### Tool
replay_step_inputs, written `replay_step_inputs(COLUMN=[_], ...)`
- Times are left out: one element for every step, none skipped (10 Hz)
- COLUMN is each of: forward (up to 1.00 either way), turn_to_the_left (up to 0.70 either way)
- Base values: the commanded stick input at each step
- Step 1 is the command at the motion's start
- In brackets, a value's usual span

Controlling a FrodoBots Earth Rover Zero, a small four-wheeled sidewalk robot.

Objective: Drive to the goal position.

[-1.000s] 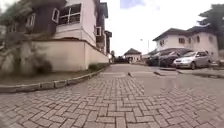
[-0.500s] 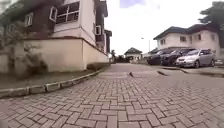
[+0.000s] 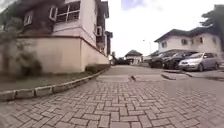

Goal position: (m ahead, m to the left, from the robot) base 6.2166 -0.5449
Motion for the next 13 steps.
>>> replay_step_inputs(forward=[0.7, 0.7, 0.7, 0.7, 0.7, 0.7, 0.7, 0.7, 0.7, 0.7, 0.7, 0.7, 0.7], turn_to_the_left=[0.0, 0.0, 0.0, 0.0, 0.0, 0.0, 0.0, 0.0, 0.0, 0.0, 0.0, 0.0, 0.0])
